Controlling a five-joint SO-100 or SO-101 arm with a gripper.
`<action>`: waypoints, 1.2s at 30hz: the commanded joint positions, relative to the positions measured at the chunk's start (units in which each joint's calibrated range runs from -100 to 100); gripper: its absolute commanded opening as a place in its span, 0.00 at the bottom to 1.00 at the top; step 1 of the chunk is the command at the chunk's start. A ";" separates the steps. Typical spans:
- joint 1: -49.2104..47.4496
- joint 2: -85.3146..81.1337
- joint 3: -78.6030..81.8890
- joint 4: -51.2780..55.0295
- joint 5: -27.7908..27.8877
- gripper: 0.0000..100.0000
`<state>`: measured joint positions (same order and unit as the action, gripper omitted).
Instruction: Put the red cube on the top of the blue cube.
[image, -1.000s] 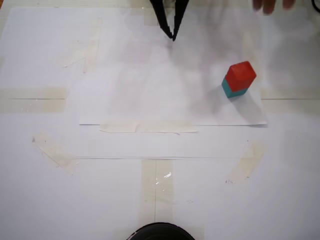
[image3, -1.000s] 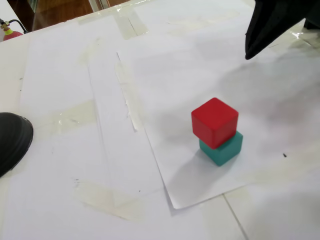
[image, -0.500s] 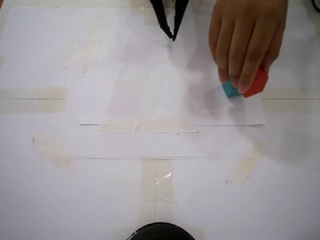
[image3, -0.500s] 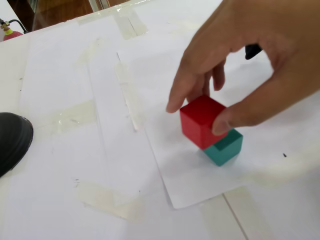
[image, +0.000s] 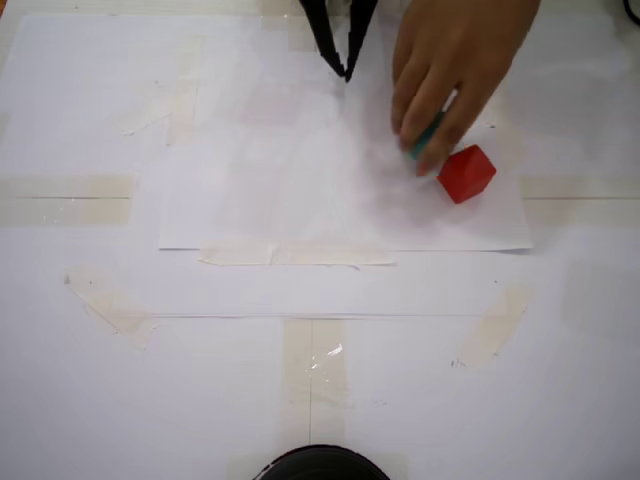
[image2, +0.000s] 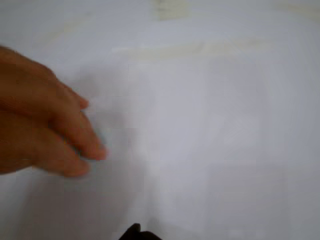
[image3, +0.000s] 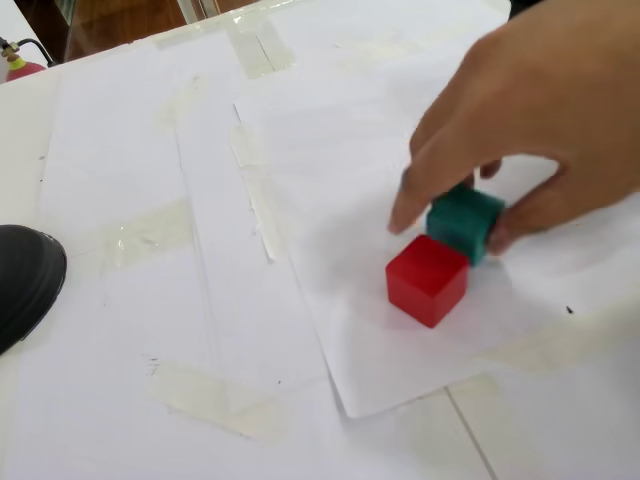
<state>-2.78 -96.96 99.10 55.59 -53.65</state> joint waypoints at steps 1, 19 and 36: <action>-0.25 -0.46 0.81 0.30 -0.24 0.00; -1.16 -0.46 0.81 0.63 -1.03 0.00; -4.04 -0.55 -4.09 4.38 -1.17 0.00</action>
<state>-5.77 -96.96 98.92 56.97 -54.92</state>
